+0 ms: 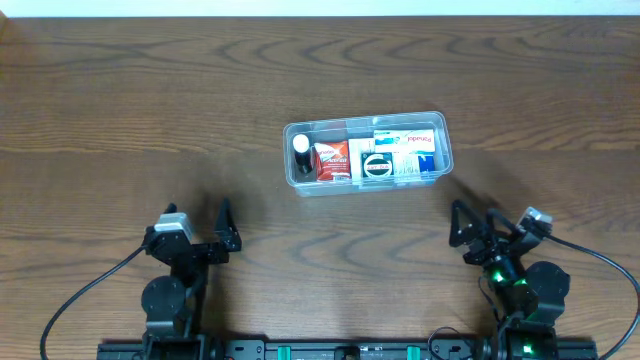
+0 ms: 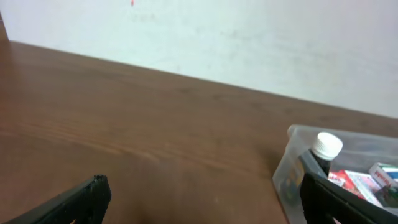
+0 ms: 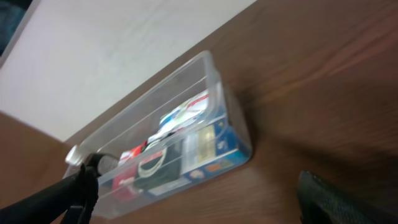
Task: Pack container
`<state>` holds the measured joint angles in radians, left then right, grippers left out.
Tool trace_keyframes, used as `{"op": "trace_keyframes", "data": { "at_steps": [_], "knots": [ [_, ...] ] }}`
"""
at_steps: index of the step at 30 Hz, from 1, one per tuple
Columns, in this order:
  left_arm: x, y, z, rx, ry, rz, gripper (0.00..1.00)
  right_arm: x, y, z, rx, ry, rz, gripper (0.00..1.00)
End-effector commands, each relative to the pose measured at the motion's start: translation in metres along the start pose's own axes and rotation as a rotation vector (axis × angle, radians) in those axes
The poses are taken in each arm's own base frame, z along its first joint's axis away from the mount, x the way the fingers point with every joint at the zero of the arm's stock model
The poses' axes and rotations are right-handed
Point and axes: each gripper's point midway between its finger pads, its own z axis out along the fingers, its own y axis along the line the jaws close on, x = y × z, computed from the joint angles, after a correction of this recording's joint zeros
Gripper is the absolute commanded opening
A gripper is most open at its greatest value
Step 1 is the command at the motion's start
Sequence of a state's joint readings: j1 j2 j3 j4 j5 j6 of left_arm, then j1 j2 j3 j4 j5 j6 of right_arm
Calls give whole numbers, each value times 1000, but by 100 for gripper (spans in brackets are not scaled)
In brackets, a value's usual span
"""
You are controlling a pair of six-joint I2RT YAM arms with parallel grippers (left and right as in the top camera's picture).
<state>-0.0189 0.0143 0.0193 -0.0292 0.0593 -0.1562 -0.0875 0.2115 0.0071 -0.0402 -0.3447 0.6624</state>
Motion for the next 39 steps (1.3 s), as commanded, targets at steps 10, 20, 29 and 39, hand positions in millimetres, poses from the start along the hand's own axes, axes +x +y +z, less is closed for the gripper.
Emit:
{"op": "trace_keyframes", "data": {
  "at_steps": [10,20,29,39],
  "knots": [
    [16,-8,0,34,48,17,98,5,3,1,-10,19,4,99],
    [16,-8,0,34,49,17,98,-7,14,-4,-56,-40,-22,99],
    [16,-8,0,33,51,17,98,-28,35,-16,-139,-144,-68,99],
    [16,-8,0,33,51,18,98,-25,34,-15,-134,-133,-65,99]
  ]
}}
